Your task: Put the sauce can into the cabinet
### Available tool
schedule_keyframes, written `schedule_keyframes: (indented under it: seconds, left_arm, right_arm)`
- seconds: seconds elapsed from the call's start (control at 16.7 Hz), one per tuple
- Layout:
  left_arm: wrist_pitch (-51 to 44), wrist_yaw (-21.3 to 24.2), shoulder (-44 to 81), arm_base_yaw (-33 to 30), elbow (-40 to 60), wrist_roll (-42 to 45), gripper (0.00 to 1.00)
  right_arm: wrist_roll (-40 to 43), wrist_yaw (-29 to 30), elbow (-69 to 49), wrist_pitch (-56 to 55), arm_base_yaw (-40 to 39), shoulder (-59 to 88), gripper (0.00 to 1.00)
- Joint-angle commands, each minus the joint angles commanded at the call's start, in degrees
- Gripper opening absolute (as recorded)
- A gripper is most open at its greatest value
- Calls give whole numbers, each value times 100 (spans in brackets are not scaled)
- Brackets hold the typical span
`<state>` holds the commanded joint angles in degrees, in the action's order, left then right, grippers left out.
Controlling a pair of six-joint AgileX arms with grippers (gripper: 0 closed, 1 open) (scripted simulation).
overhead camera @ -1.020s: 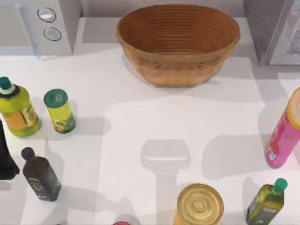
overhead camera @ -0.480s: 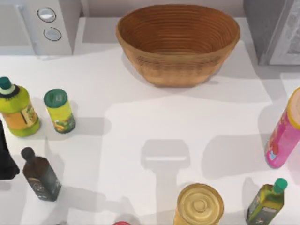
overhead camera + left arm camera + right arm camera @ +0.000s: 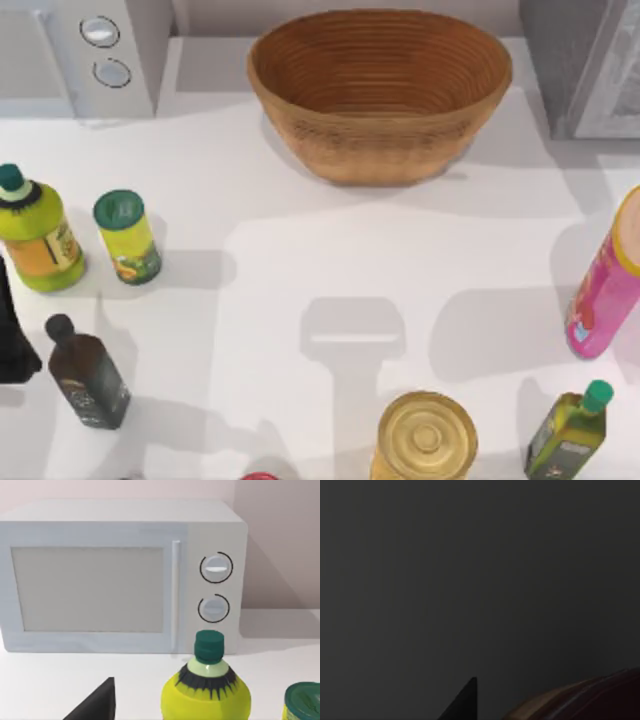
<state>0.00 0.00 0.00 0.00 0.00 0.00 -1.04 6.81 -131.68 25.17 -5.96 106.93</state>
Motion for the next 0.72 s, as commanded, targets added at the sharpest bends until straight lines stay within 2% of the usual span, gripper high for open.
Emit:
schedule_keyframes:
  seconds: [0.66, 0.72]
  left_arm:
    - [0, 0, 0, 0, 0, 0, 100]
    - [0, 0, 0, 0, 0, 0, 100]
  right_arm:
    - [0, 0, 0, 0, 0, 0, 98]
    - [0, 0, 0, 0, 0, 0, 100]
